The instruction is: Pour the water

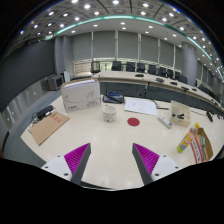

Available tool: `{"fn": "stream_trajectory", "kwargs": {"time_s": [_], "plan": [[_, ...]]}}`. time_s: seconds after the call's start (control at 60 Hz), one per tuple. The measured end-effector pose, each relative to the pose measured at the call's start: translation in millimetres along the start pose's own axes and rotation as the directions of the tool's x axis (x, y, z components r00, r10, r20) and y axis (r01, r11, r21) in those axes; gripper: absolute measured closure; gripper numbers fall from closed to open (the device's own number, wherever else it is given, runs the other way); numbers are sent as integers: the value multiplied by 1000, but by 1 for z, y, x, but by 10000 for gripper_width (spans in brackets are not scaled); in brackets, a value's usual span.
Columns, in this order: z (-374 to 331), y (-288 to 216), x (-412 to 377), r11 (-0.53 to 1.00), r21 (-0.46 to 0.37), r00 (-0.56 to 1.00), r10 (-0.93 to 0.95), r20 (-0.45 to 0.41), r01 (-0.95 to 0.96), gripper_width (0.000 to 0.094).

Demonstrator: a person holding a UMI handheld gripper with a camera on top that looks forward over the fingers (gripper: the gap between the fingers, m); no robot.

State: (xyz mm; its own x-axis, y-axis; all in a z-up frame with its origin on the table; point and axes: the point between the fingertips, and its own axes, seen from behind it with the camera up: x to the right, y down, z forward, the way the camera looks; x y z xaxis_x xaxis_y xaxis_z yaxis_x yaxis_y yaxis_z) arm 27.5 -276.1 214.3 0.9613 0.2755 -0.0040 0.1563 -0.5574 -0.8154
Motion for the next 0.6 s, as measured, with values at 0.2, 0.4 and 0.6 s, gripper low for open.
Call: {"fn": "stream_trajectory", "kwargs": {"time_s": [0.2,0.4,0.6], "plan": [[3,34,159,999,11,995,37,-92,-36,77],[25,78,307,997,25,980,76,-184,-73,75],[72,92,391,992,65,976,117,-184,-106,76]]}}
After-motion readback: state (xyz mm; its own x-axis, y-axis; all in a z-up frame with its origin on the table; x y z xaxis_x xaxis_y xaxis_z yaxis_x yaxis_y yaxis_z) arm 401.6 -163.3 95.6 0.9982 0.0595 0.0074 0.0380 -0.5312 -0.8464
